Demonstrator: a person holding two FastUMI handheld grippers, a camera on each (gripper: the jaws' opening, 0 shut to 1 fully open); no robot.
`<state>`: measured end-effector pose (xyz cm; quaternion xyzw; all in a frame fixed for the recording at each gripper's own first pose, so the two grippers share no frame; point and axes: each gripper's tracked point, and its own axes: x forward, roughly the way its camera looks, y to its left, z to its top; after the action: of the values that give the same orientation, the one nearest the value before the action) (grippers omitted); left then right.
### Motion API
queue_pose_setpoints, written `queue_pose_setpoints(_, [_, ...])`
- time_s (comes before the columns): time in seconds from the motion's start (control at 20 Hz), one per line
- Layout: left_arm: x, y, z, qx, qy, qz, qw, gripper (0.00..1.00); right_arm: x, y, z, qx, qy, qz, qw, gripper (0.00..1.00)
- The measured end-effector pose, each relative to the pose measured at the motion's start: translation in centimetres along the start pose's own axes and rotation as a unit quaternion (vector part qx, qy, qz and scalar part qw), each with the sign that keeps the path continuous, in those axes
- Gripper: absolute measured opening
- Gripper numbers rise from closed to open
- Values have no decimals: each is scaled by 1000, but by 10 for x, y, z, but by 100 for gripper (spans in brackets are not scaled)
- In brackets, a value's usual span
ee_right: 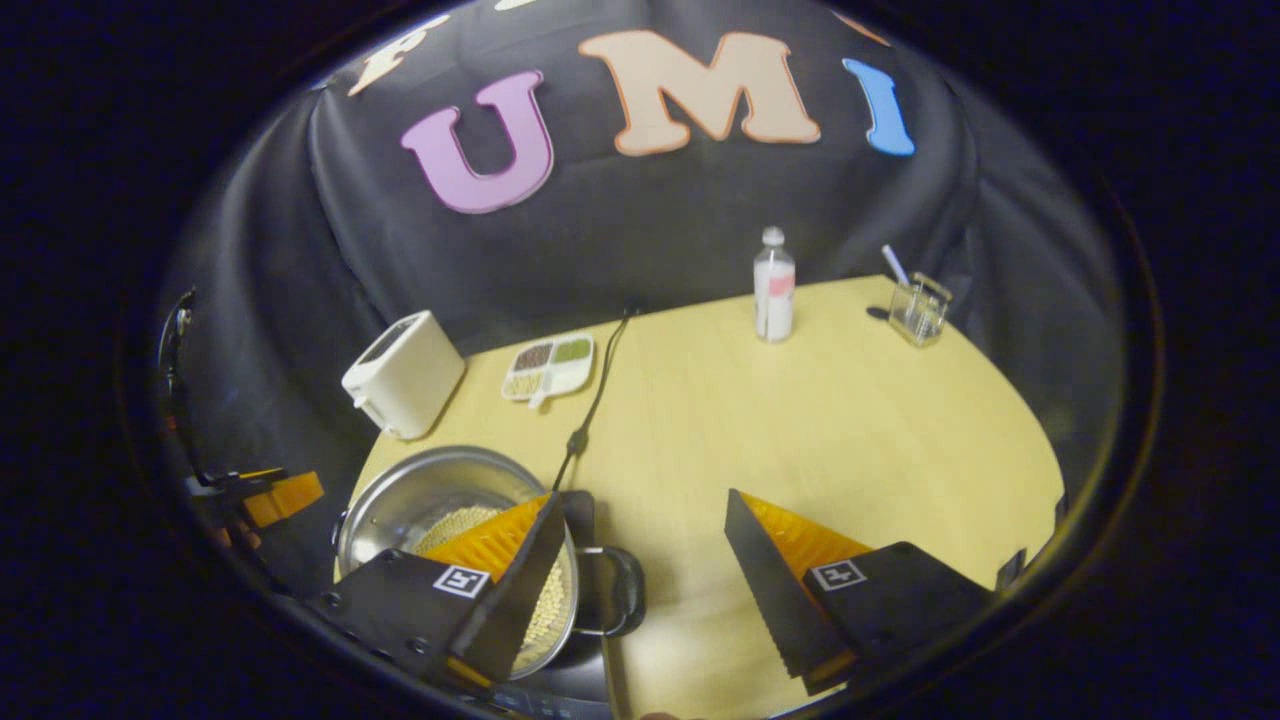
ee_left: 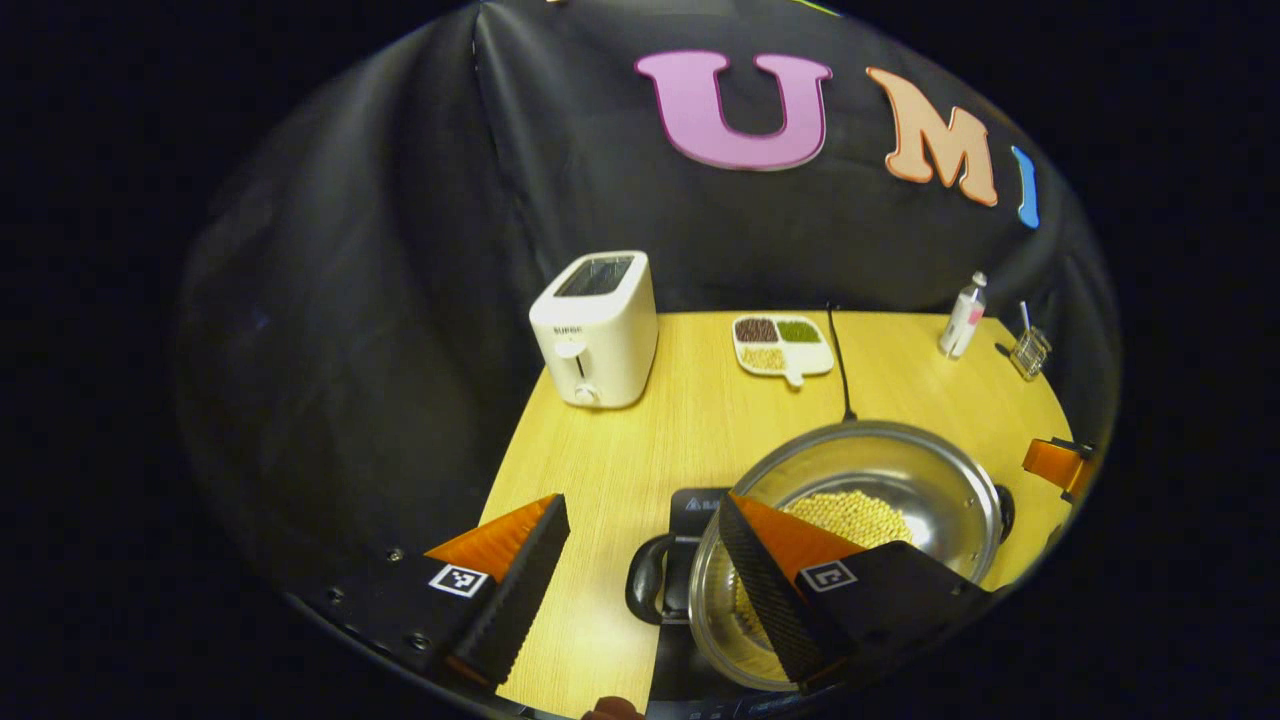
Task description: First push the handle of the pot to place it horizontally, then grasp the pot with both hands and set it on the induction cooktop.
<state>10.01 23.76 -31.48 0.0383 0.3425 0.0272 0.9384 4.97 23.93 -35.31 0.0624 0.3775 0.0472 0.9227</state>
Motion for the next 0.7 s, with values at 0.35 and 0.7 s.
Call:
queue_pose_setpoints(0.35, [-56,-11,116,-34,-144,8,989,97,-53,-1,115,-69,-155,-13,985,100])
queue_pose_setpoints(0.7, [-129,-43,195,-48,-257,3,965,97,-120,-4,216,-62,-276,-4,959,93])
